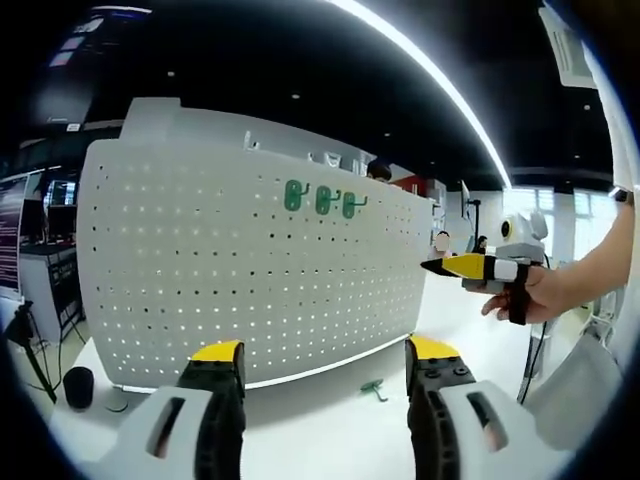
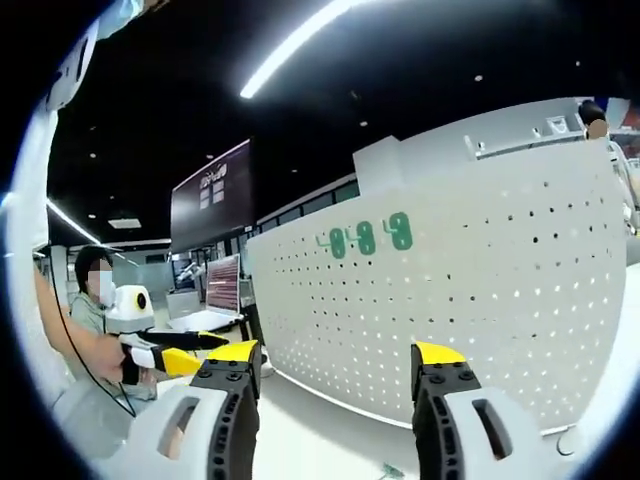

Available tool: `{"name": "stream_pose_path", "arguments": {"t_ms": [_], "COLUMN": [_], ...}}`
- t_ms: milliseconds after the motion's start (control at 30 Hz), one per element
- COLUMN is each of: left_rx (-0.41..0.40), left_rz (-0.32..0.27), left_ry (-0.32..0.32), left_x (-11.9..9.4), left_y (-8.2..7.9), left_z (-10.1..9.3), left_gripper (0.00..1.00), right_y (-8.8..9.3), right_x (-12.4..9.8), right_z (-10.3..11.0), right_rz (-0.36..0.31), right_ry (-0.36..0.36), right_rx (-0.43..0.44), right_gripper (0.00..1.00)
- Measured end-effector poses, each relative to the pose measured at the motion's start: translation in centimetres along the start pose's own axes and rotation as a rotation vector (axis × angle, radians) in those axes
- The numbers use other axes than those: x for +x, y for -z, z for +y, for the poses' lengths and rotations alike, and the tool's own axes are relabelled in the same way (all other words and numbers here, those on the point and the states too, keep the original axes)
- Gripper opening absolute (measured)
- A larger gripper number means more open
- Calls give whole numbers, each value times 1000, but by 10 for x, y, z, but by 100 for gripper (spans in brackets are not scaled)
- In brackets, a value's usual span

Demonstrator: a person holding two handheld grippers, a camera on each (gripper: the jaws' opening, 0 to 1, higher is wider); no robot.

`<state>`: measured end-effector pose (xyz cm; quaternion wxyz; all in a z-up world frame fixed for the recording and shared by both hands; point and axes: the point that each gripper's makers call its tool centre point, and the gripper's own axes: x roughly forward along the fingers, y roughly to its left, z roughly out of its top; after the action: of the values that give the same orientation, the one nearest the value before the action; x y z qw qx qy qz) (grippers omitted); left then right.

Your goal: Insert the hook assembly into the mounting plate slot until the hook locks in place.

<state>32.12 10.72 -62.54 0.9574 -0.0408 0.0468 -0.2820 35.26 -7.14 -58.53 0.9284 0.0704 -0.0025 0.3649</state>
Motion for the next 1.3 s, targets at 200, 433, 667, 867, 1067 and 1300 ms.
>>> {"name": "stream_pose_path", "arguments": {"t_ms": [200, 433, 667, 867, 1067, 1300], "left_rx": [0, -5, -10, -14, -5, -6], "left_rz": [4, 7, 2, 2, 4, 11], "left_ry": [-2, -6, -16, -24, -10, 5], "left_x": [-2, -6, -12, -17, -20, -24], "left_y": [1, 4, 4, 7, 7, 12], "left_z": [1, 3, 8, 11, 7, 3], "left_gripper": [67, 67, 68, 68, 69, 70], "right_y": [8, 19, 33, 40, 39, 45], "right_x": [-8, -18, -29, -40, -48, -59], "right_z": [-2, 0, 9, 7, 10, 6], "right_rz": [12, 34, 64, 56, 56, 66], "right_ry": [6, 9, -1, 26, 38, 62], "right_rx": [-6, -17, -44, -10, -18, -13], "right_gripper": [60, 61, 63, 64, 65, 65]}}
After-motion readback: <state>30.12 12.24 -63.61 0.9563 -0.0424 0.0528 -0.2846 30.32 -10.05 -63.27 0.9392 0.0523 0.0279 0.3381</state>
